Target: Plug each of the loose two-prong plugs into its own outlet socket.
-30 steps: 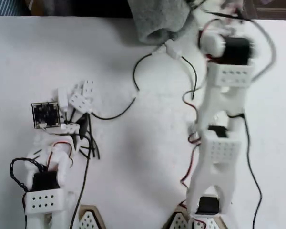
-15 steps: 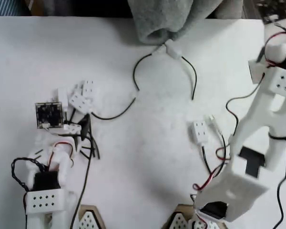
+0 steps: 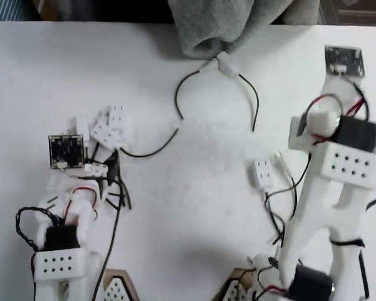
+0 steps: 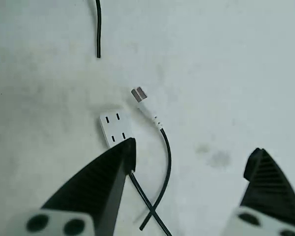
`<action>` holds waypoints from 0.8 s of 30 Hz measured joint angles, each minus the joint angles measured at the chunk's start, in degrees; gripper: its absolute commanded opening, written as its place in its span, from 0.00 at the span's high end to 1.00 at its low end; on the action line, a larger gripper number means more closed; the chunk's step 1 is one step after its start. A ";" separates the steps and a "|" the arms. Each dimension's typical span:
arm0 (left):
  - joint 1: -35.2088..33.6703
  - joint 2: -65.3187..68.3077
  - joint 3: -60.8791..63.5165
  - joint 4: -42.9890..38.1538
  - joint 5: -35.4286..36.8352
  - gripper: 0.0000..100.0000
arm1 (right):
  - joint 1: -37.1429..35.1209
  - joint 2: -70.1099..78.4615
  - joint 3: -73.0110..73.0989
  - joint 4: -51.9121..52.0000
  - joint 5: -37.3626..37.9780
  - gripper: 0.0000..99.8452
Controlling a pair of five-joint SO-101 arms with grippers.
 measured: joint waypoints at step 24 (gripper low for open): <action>4.66 -0.18 1.93 -2.11 -4.13 0.71 | -14.07 -5.27 39.82 -32.35 -4.04 0.66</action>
